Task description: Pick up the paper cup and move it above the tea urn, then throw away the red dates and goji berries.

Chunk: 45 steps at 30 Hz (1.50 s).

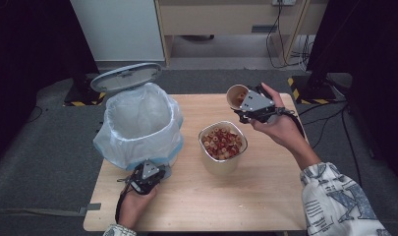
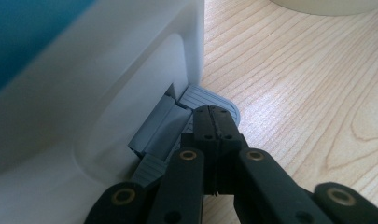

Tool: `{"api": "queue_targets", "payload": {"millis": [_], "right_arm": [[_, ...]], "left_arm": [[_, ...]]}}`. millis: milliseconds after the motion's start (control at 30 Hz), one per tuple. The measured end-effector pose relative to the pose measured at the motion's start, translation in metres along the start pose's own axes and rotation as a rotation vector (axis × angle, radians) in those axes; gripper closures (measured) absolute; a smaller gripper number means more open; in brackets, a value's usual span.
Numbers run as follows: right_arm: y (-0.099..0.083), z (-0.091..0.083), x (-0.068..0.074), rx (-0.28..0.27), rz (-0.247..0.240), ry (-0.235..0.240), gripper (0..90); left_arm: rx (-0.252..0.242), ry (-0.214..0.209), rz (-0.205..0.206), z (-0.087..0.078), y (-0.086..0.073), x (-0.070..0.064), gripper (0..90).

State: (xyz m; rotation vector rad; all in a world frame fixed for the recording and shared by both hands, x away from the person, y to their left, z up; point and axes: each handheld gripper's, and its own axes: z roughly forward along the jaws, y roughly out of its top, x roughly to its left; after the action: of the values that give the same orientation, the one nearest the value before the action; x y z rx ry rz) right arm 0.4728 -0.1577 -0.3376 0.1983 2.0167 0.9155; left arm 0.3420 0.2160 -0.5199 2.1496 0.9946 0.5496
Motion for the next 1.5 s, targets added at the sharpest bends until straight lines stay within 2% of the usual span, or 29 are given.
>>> {"api": "queue_targets", "payload": {"millis": [133,600,967,1167,1367,1500], "right_arm": [[0.001,0.0,0.001,0.003,-0.02,0.0,28.1],[0.004,0.0,0.004,-0.007,-0.046,0.004,28.2],[0.002,-0.001,0.005,-0.003,-0.046,-0.001,28.2],[0.004,0.001,0.011,-0.005,-0.057,0.02,28.2],[0.002,0.001,0.005,0.005,-0.048,0.005,28.2],[0.006,0.005,0.011,-0.005,-0.051,0.023,28.2]], "left_arm": [[0.0,0.0,0.001,0.0,0.0,0.0,89.6],[0.0,0.0,0.001,0.0,0.0,0.0,89.5],[0.0,0.0,0.001,0.0,0.0,0.0,89.6],[0.0,0.0,0.001,0.0,0.0,0.0,89.6],[0.0,0.001,-0.001,0.0,0.0,0.0,89.5],[0.0,0.001,0.0,0.0,0.0,0.0,89.5]]}}
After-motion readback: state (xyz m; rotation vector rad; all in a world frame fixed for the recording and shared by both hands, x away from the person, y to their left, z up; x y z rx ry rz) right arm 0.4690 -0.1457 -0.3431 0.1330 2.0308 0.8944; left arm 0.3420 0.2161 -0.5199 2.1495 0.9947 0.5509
